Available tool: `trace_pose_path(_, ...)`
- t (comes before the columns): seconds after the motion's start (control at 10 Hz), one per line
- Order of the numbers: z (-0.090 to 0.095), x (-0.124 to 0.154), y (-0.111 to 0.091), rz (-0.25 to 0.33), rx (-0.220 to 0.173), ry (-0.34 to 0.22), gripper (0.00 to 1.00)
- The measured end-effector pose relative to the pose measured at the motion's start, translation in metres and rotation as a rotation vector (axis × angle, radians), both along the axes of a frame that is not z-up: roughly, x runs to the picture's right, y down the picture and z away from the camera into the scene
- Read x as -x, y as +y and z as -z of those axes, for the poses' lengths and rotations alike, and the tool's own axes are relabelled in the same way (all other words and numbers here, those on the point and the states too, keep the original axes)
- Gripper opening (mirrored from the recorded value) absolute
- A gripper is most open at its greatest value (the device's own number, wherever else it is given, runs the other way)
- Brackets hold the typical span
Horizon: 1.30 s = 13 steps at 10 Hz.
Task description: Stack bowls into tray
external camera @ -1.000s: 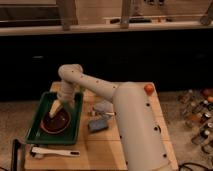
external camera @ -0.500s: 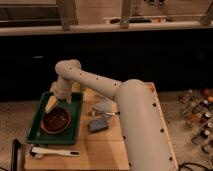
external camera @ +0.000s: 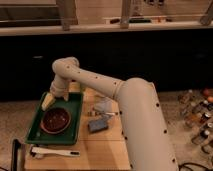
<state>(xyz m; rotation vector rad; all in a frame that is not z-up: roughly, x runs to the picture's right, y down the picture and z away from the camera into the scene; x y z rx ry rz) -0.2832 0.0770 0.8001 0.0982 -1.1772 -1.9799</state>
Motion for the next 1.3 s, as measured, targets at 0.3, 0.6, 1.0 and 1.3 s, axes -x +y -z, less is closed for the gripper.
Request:
trace_pose_path(0.3,0.0007,0.0008,-0.0024,-0.007,-0.011,-0.002,0.8)
trace_pose_path(0.6,0.0014,0.002,-0.0023,-0.005,-0.011,-0.004,0.8)
trace_pose_path(1.0,0.0014,0.0019,-0.0024,-0.006,-0.011,-0.004,0.8)
trace_pose_path(1.3,0.0013,0.0018,-0.0024,-0.006,-0.011,-0.004,0.8)
